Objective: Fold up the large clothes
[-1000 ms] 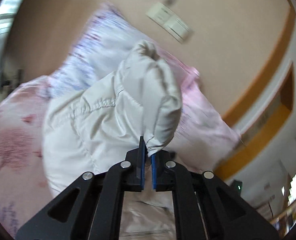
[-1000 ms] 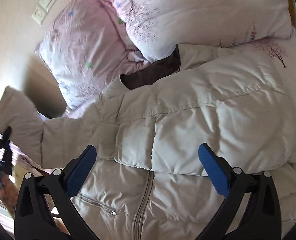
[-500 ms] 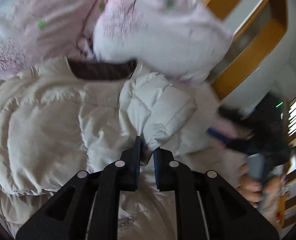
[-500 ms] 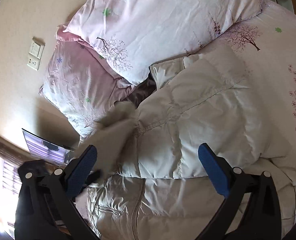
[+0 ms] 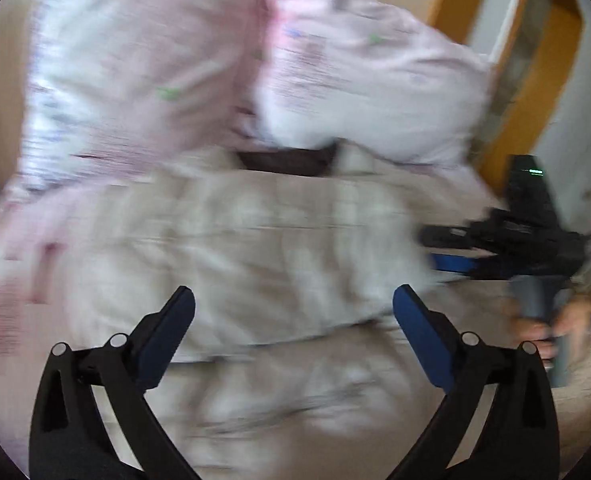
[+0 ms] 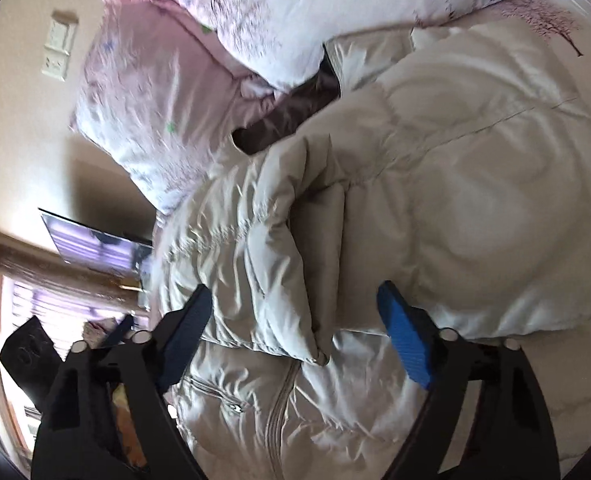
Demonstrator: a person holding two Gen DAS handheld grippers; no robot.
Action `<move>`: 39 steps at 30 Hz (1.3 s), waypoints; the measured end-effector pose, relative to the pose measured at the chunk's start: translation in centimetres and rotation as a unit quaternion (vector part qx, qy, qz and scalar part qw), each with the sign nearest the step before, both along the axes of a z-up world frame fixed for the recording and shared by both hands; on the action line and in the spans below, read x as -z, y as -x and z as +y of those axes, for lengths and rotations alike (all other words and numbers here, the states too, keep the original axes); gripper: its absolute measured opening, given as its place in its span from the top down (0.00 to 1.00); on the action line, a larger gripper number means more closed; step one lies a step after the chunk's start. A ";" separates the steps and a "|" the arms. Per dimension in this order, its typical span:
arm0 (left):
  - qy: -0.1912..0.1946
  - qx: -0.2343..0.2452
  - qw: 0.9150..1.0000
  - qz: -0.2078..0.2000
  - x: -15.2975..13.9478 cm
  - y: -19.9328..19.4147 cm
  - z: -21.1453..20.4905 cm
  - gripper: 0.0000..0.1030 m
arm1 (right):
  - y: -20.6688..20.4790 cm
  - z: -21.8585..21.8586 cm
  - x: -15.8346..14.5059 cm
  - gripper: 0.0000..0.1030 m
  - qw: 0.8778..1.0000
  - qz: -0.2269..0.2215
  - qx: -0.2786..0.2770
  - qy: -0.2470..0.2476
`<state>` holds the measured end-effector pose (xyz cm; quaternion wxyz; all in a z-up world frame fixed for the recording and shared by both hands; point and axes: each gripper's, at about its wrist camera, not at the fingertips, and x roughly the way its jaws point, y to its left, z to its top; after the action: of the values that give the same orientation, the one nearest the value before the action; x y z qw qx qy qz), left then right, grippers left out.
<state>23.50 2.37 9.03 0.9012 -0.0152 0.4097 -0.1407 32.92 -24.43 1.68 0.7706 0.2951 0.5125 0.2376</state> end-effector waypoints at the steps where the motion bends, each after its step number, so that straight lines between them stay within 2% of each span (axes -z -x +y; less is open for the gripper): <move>1: -0.017 -0.023 1.000 -0.001 0.2 -0.1 1.1 0.03 | -0.1 0.4 0.2 0.27 1.000 0.003 -0.004 0.004; 2: -0.028 -0.045 0.999 0.003 0.5 -0.3 2.1 0.03 | -0.2 1.0 0.4 0.30 1.000 0.006 -0.008 0.012; 3: -0.038 -0.070 0.997 0.012 1.0 -0.7 3.3 0.02 | -0.3 1.4 0.5 0.38 1.000 0.007 -0.012 0.018; 4: -0.045 -0.091 0.995 0.022 1.4 -1.0 4.3 0.02 | -0.3 1.8 0.7 0.55 1.000 0.006 -0.016 0.026; 6: -0.060 -0.119 0.990 0.037 2.0 -1.5 5.7 0.02 | -0.1 2.7 0.8 0.78 0.999 -0.001 -0.018 0.044; 7: -0.066 -0.129 0.989 0.042 2.2 -1.8 6.1 0.02 | 0.0 2.8 0.5 0.83 0.999 -0.011 -0.012 0.049; 9: -0.072 -0.143 0.986 0.047 2.7 -1.7 7.2 0.02 | 0.6 2.5 -0.6 0.86 0.997 -0.047 0.004 0.061; 12: -0.076 -0.151 0.984 0.047 3.0 -1.5 8.2 0.02 | 1.2 1.6 -1.8 0.87 0.994 -0.076 0.031 0.078; 18: -0.079 -0.143 0.985 0.050 4.0 -1.8 8.2 0.02 | 0.5 1.5 1.3 0.87 0.992 -0.021 0.043 0.116; 21: -0.091 -0.128 0.987 0.029 4.0 -1.4 7.6 0.02 | 0.2 1.6 2.0 0.85 0.991 -0.006 0.043 0.128; 23: -0.106 -0.116 0.988 0.012 3.7 -1.0 7.1 0.02 | 0.2 1.9 1.9 0.82 0.990 -0.005 0.035 0.140; 24: -0.113 -0.109 0.988 0.007 3.6 -0.8 6.7 0.02 | 0.4 2.0 1.6 0.76 0.988 -0.009 0.034 0.152; 25: -0.114 -0.102 0.988 0.004 3.5 -0.7 6.6 0.02 | 0.7 2.0 1.2 0.66 0.986 -0.013 0.036 0.160; 27: -0.106 -0.101 0.989 0.004 3.3 -0.4 6.7 0.02 | 1.9 1.6 -0.4 0.55 0.980 -0.040 0.061 0.185; 28: -0.100 -0.104 0.990 0.007 3.2 -0.4 6.9 0.02 | 2.4 1.4 -1.0 0.55 0.977 -0.055 0.072 0.192; 31: -0.079 -0.117 0.990 0.021 3.1 -0.6 7.9 0.02 | 4.0 1.3 -3.1 0.57 0.968 -0.112 0.093 0.206; 33: -0.068 -0.124 0.989 0.031 3.2 -0.8 8.6 0.02 | 4.2 2.3 -3.8 0.66 0.969 -0.133 0.064 0.198; 34: -0.064 -0.127 0.989 0.035 3.3 -0.8 8.8 0.02 | 4.2 2.9 -3.7 0.70 0.970 -0.137 0.049 0.194; 37: -0.039 -0.132 0.989 0.049 3.7 -0.6 9.8 0.02 | 4.0 4.6 -3.1 0.73 0.971 -0.134 0.009 0.195; 39: -0.020 -0.133 0.990 0.051 3.9 -0.2 10.7 0.02 | 3.1 5.3 -1.6 0.74 0.972 -0.105 -0.007 0.212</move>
<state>23.69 13.06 5.09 0.8897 -0.0590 0.4525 -0.0102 29.83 -19.12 3.33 0.8635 0.0944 0.4692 0.1589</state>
